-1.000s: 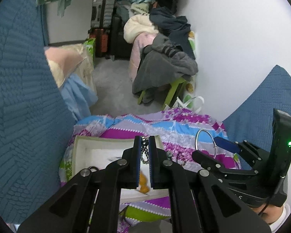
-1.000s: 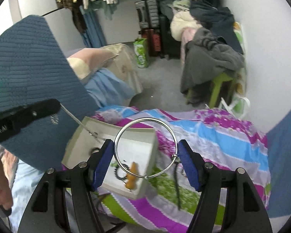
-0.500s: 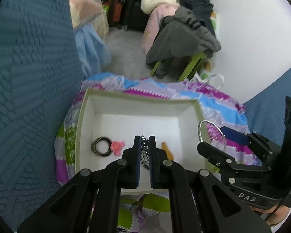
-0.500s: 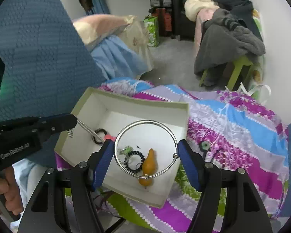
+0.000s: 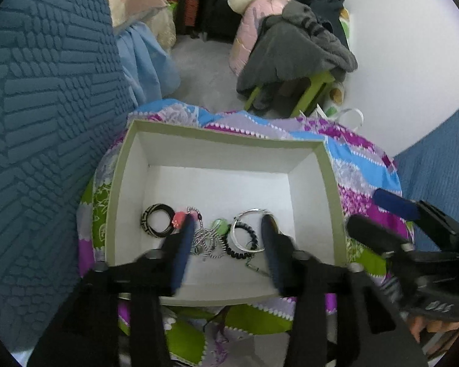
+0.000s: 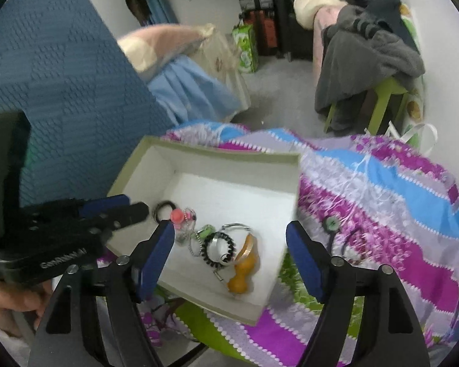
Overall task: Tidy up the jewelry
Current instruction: 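Move both tools back to the bedspread, then grasp the black flower hairpin with the left tool while the right grasps the red bead bracelet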
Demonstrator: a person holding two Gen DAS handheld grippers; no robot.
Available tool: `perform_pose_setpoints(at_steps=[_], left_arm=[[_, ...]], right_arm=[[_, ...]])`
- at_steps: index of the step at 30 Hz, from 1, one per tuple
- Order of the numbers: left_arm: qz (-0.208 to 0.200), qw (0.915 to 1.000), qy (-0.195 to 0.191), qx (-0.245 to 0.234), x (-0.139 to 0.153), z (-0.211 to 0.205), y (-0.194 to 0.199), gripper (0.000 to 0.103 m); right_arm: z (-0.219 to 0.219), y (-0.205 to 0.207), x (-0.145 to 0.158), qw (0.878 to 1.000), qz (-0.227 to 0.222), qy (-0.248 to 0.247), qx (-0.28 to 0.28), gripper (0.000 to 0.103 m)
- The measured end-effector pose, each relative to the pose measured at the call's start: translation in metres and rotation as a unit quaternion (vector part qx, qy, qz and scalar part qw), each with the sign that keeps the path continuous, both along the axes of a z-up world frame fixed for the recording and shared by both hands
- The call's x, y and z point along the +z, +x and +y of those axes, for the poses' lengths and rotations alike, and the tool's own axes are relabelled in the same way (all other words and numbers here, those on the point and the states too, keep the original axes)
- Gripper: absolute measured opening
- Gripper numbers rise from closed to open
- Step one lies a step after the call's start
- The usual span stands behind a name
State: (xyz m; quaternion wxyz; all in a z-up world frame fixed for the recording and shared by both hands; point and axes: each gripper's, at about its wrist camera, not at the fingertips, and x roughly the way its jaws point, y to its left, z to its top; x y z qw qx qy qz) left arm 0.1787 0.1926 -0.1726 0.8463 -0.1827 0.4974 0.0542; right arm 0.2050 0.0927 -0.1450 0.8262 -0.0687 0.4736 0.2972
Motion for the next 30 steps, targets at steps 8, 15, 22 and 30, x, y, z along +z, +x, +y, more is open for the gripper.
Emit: perform_pose_setpoints(at_steps=[8,15,22,30], left_arm=[[-0.009,0.9999,-0.007,0.005,0.007,-0.034,0.009,0.048],[-0.029,0.9993,-0.023,-0.006,0.012,-0.078,0.021,0.048],[-0.041,0.9983,-0.037,-0.016,0.005,-0.123,0.038,0.038],[-0.009,0.9983,-0.05,-0.028,-0.029,-0.165,0.062,0.019]], right_arm=[[-0.065,0.015,0.024,0.999,-0.039,0.01,-0.036,0.074],[-0.119,0.039,-0.002,0.998,-0.032,-0.005,-0.056,0.049],[-0.148,0.067,-0.069,0.999,0.006,-0.027,-0.031,0.029],[-0.143,0.085,-0.133,0.998,0.044,-0.041,0.021,0.022]])
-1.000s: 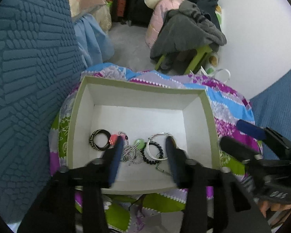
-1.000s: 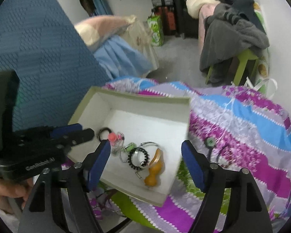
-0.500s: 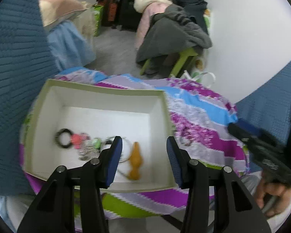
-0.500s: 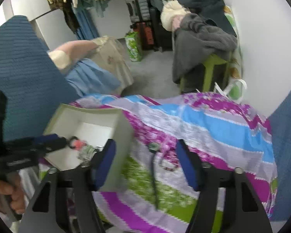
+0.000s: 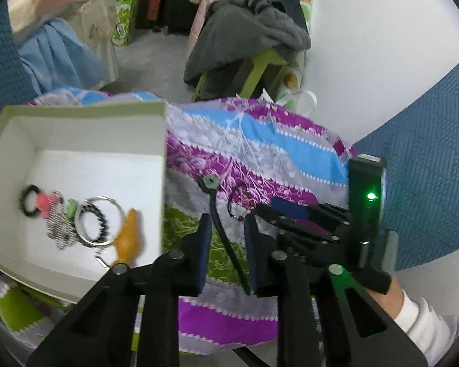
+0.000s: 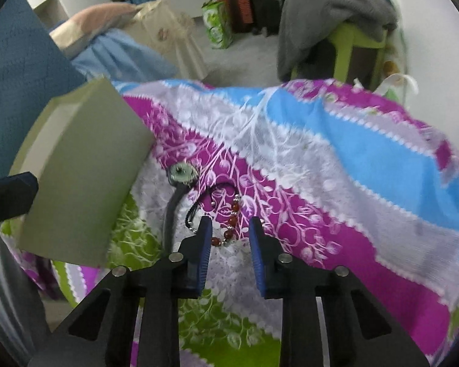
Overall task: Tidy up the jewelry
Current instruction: 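Grasp the black flower hairpin with the left tool while the right grasps the red bead bracelet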
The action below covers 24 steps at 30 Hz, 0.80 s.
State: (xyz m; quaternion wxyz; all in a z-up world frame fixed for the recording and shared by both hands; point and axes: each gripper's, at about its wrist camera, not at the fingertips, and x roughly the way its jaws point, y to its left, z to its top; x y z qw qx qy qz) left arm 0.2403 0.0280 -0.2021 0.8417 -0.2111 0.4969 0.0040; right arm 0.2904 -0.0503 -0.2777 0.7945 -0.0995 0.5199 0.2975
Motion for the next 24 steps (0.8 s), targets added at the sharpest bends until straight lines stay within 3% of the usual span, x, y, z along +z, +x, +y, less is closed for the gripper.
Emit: perform_pose_setpoints(at_steps=[5,9,20,24], left_arm=[[0.012,0.9999,-0.001,0.007,-0.012,-0.009,0.009,0.018],[0.019,0.9998,0.007,0.008,-0.019,-0.011,0.017,0.018],[0.044,0.9981,0.036,0.022,-0.049,-0.024,0.037,0.018],[0.06,0.9959,0.065,0.018,-0.065,-0.036,0.042,0.018]], right_arm=[[0.01,-0.001,-0.016,0.999,-0.016,-0.023,0.031,0.02],[0.014,-0.008,-0.016,0.996,-0.05,-0.053,0.048,0.006],[-0.035,-0.012,0.007,0.999,-0.033,-0.026,-0.01,0.006],[-0.059,-0.021,0.018,0.999,-0.027,-0.017,-0.029,0.006]])
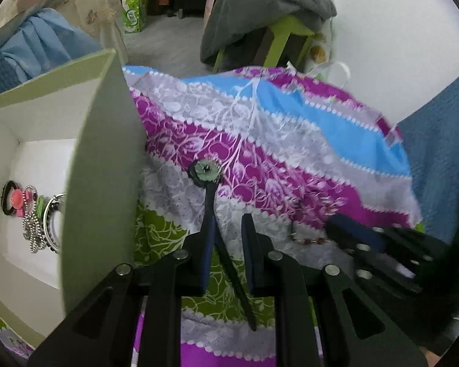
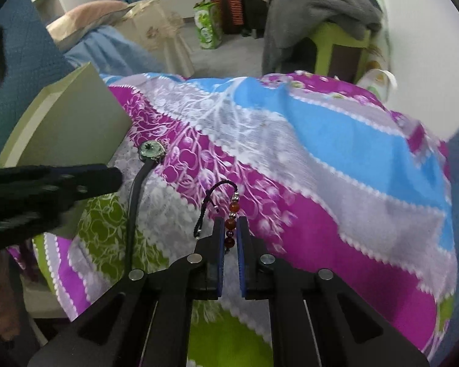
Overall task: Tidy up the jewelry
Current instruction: 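Grasp the black flower hairpin with the left tool while the right grasps the red bead bracelet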
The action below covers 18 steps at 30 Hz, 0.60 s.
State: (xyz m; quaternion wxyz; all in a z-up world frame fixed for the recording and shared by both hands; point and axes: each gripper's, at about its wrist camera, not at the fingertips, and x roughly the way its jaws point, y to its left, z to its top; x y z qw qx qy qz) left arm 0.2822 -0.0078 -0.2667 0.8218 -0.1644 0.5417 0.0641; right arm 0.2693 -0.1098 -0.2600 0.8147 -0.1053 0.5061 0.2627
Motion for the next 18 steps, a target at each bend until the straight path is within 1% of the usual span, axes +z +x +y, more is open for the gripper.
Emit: perform_pose_setpoints(at_steps=[4,8,10,15,16,17,18], left_arm=[[0.02,0.9998,0.004,0.008,-0.016,-0.003,0.002,0.018],[0.032,0.9991,0.028,0.0,-0.026,-0.011,0.003,0.018],[0.043,0.9985,0.034,0.004,-0.032,-0.013,0.005,0.018],[0.033,0.9986,0.039,0.011,-0.034,-0.011,0.007,0.018],[0.032,0.9987,0.039,0.011,-0.034,-0.011,0.008,0.017],[0.032,0.9987,0.038,0.01,-0.034,-0.01,0.008,0.011],[0.031,0.9988,0.035,0.008,-0.034,-0.009,0.009,0.01]], right_arm=[[-0.007,-0.01,0.006,1.0,0.003,0.003,-0.011,0.006],[-0.01,-0.012,0.006,1.0,0.007,0.003,-0.021,0.006],[-0.011,-0.012,0.004,1.0,0.011,0.0,-0.027,0.006],[-0.018,-0.015,0.009,0.999,0.011,0.0,-0.042,0.006],[-0.019,-0.014,0.011,0.999,0.011,0.001,-0.046,0.006],[-0.021,-0.015,0.012,0.999,0.011,0.002,-0.05,0.006],[-0.023,-0.015,0.015,0.998,0.01,0.003,-0.056,0.006]])
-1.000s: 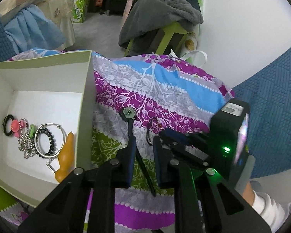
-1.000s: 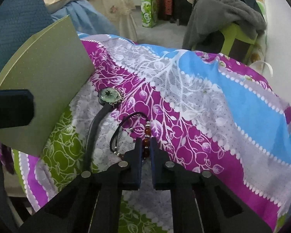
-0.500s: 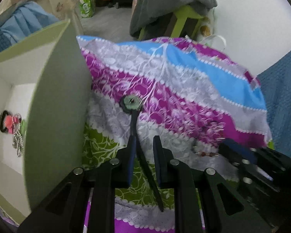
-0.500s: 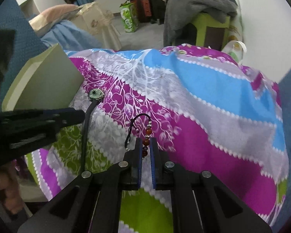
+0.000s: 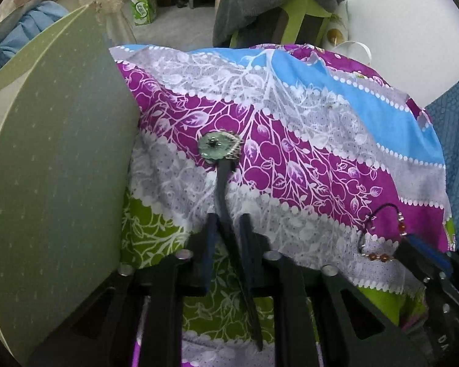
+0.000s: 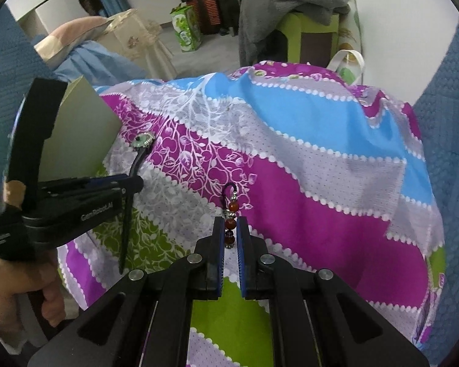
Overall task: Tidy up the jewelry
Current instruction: 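Grasp the black flower hairpin with the left tool while the right grasps the red bead bracelet, then carry the hairpin with the left tool while the right carries the bracelet to the box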
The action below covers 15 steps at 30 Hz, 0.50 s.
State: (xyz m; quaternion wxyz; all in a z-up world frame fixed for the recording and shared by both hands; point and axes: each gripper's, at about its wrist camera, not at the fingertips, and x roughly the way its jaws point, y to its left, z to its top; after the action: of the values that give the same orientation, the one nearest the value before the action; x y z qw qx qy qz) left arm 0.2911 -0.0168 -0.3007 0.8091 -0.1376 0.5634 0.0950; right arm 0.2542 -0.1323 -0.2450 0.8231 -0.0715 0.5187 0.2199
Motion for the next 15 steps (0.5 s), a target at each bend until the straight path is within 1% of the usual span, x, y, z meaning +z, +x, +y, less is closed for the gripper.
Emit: perform_pose_setpoints(at_steps=[4,12,15], left_arm=[[0.002,0.9999,-0.014,-0.006,0.005,0.005,0.003,0.008],[-0.012,0.9984,-0.048,-0.029,0.04,-0.001,-0.022,0.008],[-0.018,0.9976,-0.055,-0.038,0.055,-0.005,-0.03,0.008]], right_arm=[[-0.004,-0.003,0.012,1.0,-0.007,0.002,-0.014,0.006],[-0.004,-0.016,0.041,0.999,-0.026,0.008,-0.032,0.006],[-0.003,-0.025,0.051,0.999,-0.029,0.011,-0.04,0.006]])
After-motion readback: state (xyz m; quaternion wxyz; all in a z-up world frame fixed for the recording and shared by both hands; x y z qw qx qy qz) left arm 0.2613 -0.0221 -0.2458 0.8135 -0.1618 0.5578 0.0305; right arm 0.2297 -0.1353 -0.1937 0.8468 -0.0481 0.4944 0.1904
